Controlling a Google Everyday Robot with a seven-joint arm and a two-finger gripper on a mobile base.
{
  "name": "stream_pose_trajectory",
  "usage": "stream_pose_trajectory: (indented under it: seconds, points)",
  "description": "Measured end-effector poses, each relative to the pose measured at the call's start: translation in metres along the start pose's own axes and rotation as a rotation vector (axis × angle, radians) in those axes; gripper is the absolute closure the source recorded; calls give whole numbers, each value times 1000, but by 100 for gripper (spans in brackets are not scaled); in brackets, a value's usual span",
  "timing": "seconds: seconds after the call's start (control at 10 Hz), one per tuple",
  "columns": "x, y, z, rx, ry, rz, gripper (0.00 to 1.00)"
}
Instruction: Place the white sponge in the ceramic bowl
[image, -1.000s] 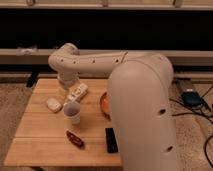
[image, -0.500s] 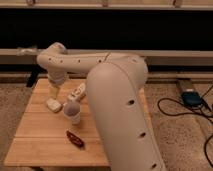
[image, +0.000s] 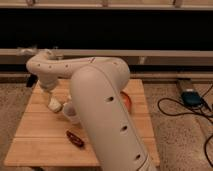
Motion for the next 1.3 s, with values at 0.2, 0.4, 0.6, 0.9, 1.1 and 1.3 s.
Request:
stream_pose_trajectory:
  seconds: [0.2, 0.4, 0.6, 0.9, 1.1, 1.3]
  points:
    - [-5, -1, 10, -17, 9, -9, 20]
    - [-11, -1, 23, -37, 20, -15, 20]
    - [-13, -2, 33, -56, 31, -16, 20]
    - [-19, 13, 48, -76, 56, -43, 20]
    - [-20, 25, 66, -73, 76, -54, 20]
    - [-18, 28, 80, -63, 97, -59, 20]
